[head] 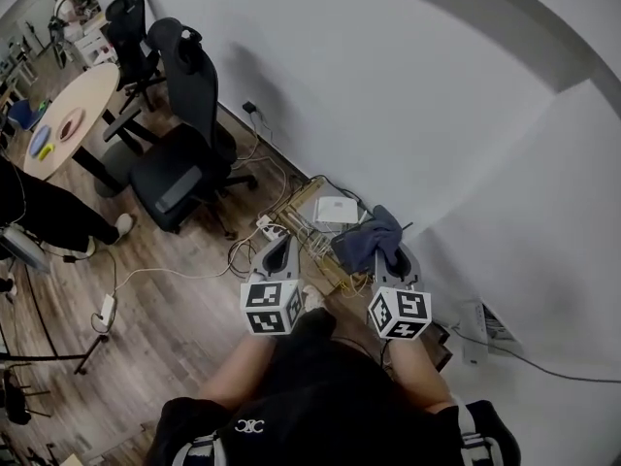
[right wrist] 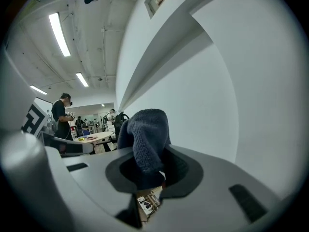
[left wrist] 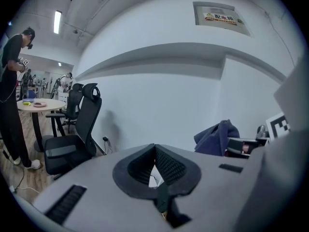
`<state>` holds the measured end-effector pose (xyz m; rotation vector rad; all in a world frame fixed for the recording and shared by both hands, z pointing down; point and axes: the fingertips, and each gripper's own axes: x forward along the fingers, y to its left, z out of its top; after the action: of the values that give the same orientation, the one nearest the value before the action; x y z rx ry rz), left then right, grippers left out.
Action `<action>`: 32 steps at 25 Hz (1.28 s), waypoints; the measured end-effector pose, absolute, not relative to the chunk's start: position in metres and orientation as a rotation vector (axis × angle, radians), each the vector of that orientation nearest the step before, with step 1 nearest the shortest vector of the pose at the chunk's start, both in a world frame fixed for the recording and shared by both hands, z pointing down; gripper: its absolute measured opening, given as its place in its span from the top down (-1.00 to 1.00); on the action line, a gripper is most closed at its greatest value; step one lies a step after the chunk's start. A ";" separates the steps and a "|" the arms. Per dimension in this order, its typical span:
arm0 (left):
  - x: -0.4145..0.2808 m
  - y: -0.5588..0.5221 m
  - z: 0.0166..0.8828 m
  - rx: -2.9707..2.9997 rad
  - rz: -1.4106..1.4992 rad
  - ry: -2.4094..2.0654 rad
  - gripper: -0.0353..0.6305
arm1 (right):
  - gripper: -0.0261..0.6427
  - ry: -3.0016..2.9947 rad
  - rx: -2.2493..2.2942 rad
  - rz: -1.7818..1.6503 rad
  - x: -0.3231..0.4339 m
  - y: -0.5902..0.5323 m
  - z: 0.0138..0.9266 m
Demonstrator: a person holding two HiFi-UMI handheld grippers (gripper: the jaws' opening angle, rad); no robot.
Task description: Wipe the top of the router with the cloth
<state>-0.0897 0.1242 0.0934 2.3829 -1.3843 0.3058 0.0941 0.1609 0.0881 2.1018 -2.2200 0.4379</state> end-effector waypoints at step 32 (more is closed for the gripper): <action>-0.049 -0.051 0.200 2.248 0.440 -1.188 0.88 | 0.77 -1.859 1.849 0.574 0.168 0.031 0.177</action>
<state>-0.0494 -0.0510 0.2002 2.2478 -1.1880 0.4398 0.1682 0.0311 0.1767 1.8492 -1.8594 0.5736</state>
